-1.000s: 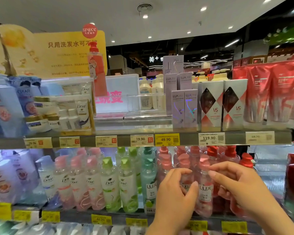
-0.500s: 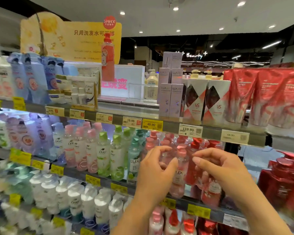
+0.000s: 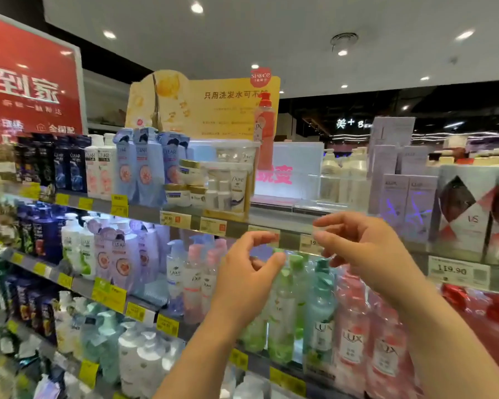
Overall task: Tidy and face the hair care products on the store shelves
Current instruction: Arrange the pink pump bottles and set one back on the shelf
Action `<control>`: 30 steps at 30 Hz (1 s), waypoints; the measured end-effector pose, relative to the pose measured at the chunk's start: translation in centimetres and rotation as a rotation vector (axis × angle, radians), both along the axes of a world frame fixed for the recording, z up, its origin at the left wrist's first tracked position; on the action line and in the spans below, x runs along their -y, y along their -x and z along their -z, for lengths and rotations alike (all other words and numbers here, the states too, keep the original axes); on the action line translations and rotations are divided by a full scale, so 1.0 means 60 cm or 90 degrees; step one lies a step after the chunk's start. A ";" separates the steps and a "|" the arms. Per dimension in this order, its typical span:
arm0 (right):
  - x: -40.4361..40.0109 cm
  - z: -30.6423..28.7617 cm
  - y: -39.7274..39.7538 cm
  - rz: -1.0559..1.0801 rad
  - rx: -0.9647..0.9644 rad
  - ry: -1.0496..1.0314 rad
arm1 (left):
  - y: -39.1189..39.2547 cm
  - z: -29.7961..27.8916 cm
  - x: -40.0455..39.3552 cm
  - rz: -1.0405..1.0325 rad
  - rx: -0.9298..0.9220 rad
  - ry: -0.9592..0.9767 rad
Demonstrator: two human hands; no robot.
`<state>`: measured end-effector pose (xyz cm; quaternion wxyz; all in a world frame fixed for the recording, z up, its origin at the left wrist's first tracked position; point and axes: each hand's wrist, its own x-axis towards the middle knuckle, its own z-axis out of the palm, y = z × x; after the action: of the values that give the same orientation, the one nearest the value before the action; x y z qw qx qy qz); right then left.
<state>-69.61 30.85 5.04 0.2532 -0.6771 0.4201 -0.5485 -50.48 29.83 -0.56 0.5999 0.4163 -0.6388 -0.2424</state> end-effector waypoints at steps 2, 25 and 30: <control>0.047 -0.026 -0.052 0.012 0.016 0.034 | -0.058 -0.013 0.048 -0.002 0.008 0.008; 0.540 -0.298 -0.157 0.270 -0.015 -0.012 | -0.228 -0.197 0.324 0.144 0.033 0.104; 0.566 -0.294 -0.163 0.149 -0.029 -0.056 | -0.218 -0.235 0.340 0.148 0.021 0.137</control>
<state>-59.84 -3.13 22.66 0.2072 -0.6242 0.5253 -0.5399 -37.39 9.43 13.51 0.5983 0.2771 -0.7146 -0.2336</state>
